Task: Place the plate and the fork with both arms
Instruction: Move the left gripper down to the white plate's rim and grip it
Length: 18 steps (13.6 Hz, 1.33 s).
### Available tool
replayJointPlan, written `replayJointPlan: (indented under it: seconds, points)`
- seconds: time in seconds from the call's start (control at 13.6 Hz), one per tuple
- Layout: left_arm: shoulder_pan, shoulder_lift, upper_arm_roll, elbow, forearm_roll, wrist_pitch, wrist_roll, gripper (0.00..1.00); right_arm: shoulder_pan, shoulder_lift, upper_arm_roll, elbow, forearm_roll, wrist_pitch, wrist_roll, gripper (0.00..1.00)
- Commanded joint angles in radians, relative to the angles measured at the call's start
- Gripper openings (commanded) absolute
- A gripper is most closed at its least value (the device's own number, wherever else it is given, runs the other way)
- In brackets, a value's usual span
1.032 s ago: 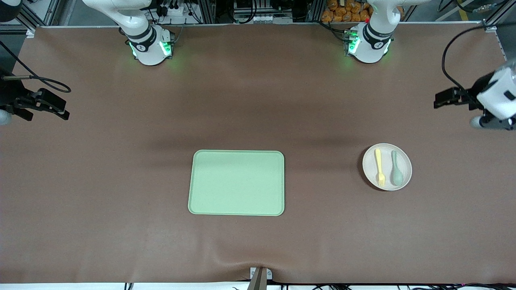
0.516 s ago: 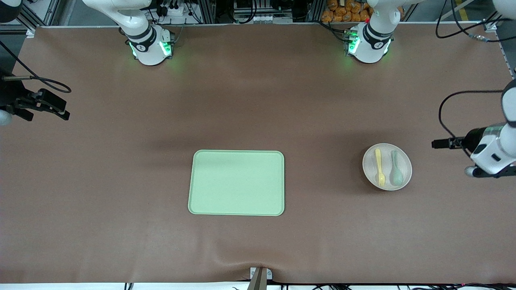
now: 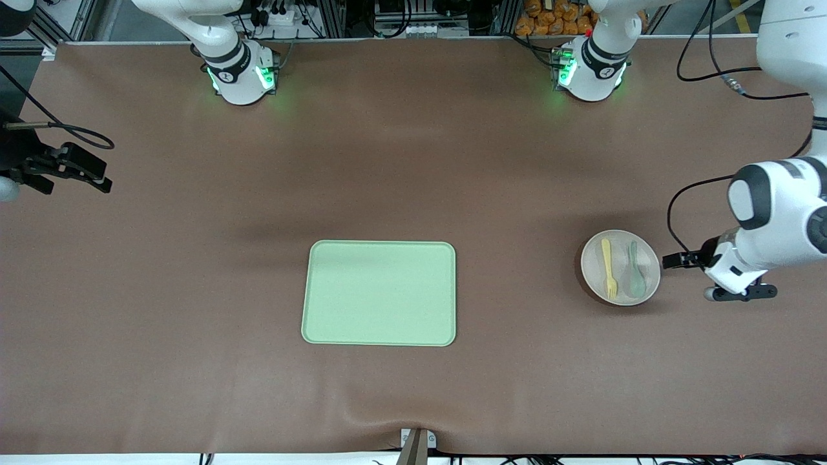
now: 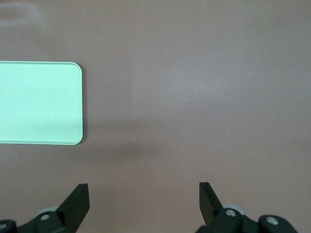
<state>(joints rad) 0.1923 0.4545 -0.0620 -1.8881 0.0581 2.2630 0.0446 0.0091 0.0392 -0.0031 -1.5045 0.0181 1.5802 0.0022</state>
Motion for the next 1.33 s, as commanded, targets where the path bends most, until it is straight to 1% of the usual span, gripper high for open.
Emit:
replayJointPlan:
  seconds: [0.0, 0.15, 0.29, 0.88, 1.03, 1.11, 1.18, 1.25]
  points:
    - [0.013, 0.033, -0.006, -0.045, 0.083, 0.099, 0.015, 1.0, -0.001, 0.01, 0.002, 0.02, 0.002, -0.006, 0.007, 1.0]
    - [0.015, 0.068, -0.007, -0.043, 0.123, 0.136, 0.018, 1.0, -0.001, 0.01, 0.002, 0.018, 0.002, -0.006, 0.007, 1.0]
    - [0.018, 0.081, -0.007, -0.043, 0.156, 0.139, 0.018, 1.0, -0.003, 0.01, 0.002, 0.02, 0.002, -0.006, 0.007, 1.0]
    - [0.013, 0.102, -0.013, -0.034, 0.163, 0.159, 0.02, 1.0, -0.003, 0.01, 0.002, 0.018, 0.003, -0.009, 0.007, 1.0]
    - [0.01, 0.102, -0.015, -0.034, 0.163, 0.159, 0.02, 0.93, -0.003, 0.01, 0.002, 0.018, 0.003, -0.009, 0.007, 1.0]
    - [0.009, 0.102, -0.015, -0.034, 0.163, 0.159, 0.02, 0.83, -0.003, 0.01, 0.003, 0.018, 0.003, -0.009, 0.007, 1.0]
    - [0.009, 0.102, -0.015, -0.036, 0.163, 0.159, 0.02, 0.65, -0.003, 0.01, 0.002, 0.018, 0.003, -0.009, 0.007, 1.0]
    - [0.009, 0.102, -0.015, -0.036, 0.163, 0.159, 0.02, 0.44, -0.003, 0.01, 0.002, 0.018, 0.003, -0.009, 0.007, 1.0]
